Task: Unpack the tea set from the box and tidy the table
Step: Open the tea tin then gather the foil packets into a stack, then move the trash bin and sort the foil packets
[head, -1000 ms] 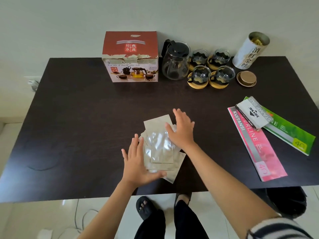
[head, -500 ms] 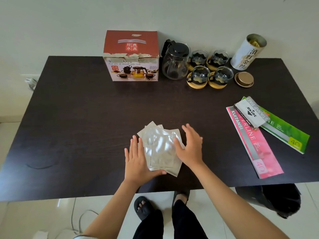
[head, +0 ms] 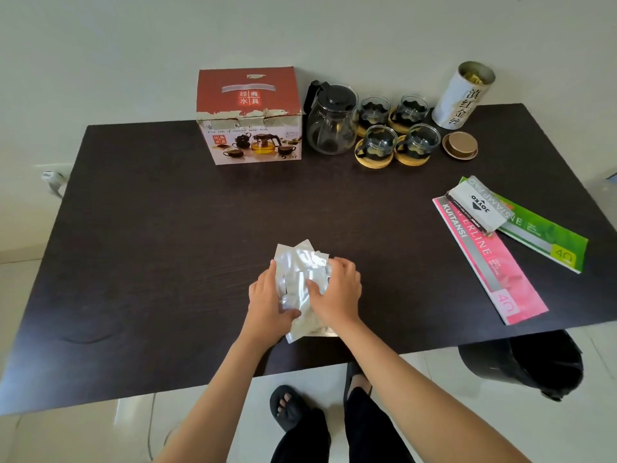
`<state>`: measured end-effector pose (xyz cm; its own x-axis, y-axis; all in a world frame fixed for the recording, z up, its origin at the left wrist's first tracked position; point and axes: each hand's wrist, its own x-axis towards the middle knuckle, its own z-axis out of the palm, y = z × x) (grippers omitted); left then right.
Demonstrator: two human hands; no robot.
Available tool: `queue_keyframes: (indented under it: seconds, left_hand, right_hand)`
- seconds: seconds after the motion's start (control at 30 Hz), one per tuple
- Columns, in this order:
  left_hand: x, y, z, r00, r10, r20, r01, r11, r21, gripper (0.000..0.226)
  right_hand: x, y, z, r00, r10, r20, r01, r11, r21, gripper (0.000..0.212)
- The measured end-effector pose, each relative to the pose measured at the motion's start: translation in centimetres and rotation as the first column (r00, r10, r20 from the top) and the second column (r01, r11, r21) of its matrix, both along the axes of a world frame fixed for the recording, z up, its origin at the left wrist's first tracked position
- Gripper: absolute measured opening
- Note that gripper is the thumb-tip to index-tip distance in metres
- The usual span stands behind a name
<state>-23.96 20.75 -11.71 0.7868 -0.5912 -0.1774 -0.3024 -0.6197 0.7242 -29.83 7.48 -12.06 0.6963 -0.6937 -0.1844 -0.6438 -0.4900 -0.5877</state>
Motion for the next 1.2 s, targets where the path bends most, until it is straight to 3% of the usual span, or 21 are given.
queue_keyframes:
  seconds: [0.13, 0.23, 0.37, 0.47, 0.57, 0.63, 0.7, 0.83, 0.97, 1.07, 1.2]
  left_hand:
    - [0.6, 0.3, 0.2, 0.99, 0.059, -0.13, -0.056, 0.998, 0.027, 0.118]
    - [0.8, 0.8, 0.1, 0.984, 0.05, -0.172, -0.051, 0.999, -0.004, 0.121]
    - [0.7, 1.4, 0.3, 0.981, 0.074, -0.177, -0.088, 0.994, -0.073, 0.11]
    - [0.2, 1.2, 0.5, 0.956, 0.148, -0.255, -0.178, 0.979, -0.1, 0.121]
    - [-0.7, -0.1, 1.2, 0.921, 0.23, -0.316, -0.277, 0.954, -0.113, 0.124]
    - [-1.4, -1.8, 2.1, 0.897, 0.234, -0.375, -0.292, 0.95, -0.105, 0.113]
    - [-2.9, -4.6, 3.0, 0.88, 0.192, -0.435, -0.26, 0.96, -0.102, 0.086]
    - [-8.7, -12.3, 4.3, 0.882, 0.132, -0.452, -0.229, 0.959, -0.166, 0.046]
    - [-15.3, -19.2, 4.6, 0.86, 0.179, -0.478, -0.31, 0.927, -0.211, 0.034]
    - [-20.1, -24.0, 4.7, 0.793, 0.071, -0.605, -0.203, 0.967, -0.152, 0.019]
    - [-25.2, -30.9, 4.4, 0.799, 0.003, -0.602, -0.057, 0.996, -0.071, 0.014]
  right_hand:
    - [1.5, -0.7, 1.9, 0.99, -0.132, -0.055, 0.143, 0.892, 0.428, 0.065]
    - [2.1, -0.9, 2.3, 0.989, 0.042, -0.143, 0.025, 0.9, 0.436, 0.054]
    - [2.6, 0.0, 2.1, 0.973, 0.188, -0.137, -0.132, 0.93, 0.343, 0.058]
    - [2.1, -0.5, 2.3, 0.99, 0.14, -0.022, -0.109, 0.854, 0.509, 0.041]
    - [0.1, -3.3, 2.9, 0.998, -0.008, 0.062, -0.038, 0.714, 0.699, 0.043]
    - [-2.0, -5.7, 3.5, 0.992, -0.095, 0.087, -0.007, 0.634, 0.774, 0.047]
    - [-4.6, -8.6, 3.9, 0.977, -0.195, 0.084, 0.042, 0.568, 0.822, 0.055]
    - [-12.0, -14.8, 4.7, 0.901, -0.425, 0.087, 0.139, 0.472, 0.871, 0.035]
    - [-20.4, -20.7, 4.0, 0.786, -0.611, 0.094, 0.236, 0.437, 0.868, 0.05]
    - [-25.7, -24.6, 3.7, 0.736, -0.669, 0.101, 0.245, 0.403, 0.882, 0.048]
    - [-31.4, -29.0, 3.3, 0.68, -0.724, 0.113, 0.272, 0.393, 0.878, 0.043]
